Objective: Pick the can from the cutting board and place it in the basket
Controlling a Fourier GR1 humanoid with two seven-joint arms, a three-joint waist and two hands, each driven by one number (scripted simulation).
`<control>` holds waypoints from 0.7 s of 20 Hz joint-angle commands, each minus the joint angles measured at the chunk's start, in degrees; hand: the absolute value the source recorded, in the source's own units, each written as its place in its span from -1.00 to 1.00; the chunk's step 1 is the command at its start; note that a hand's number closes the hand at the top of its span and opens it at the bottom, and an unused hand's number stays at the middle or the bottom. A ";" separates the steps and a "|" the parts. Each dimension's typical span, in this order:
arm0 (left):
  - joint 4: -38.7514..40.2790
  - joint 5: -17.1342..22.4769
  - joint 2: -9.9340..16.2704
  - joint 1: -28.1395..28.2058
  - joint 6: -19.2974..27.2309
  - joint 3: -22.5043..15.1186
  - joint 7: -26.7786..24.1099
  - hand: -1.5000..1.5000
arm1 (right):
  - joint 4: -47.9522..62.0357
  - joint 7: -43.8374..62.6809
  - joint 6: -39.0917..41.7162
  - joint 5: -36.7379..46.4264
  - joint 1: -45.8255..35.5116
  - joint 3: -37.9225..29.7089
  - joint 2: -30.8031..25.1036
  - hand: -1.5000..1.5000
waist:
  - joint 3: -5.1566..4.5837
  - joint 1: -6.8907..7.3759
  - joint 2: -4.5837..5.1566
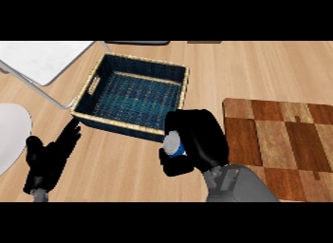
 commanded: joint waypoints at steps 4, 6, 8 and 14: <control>3.30 -0.10 -0.19 1.68 -0.78 -1.67 3.02 0.00 | -9.13 16.86 -17.44 0.04 -8.92 2.78 2.33 1.00 | -0.66 0.96 -0.39; 4.11 -0.57 -0.33 1.63 -0.71 -2.05 3.17 0.00 | -9.36 22.29 -20.82 1.13 -12.13 3.69 2.35 1.00 | -0.82 1.11 -0.08; 4.39 -0.47 -0.60 1.42 -0.81 -2.19 3.37 0.00 | -9.16 28.58 -21.89 2.44 -16.39 3.47 2.36 1.00 | -1.00 0.84 -0.14; 4.19 -0.89 -0.37 1.90 -0.13 -2.01 4.27 0.00 | -7.20 40.37 -22.14 6.63 -28.04 0.82 2.37 1.00 | -1.02 0.43 -0.44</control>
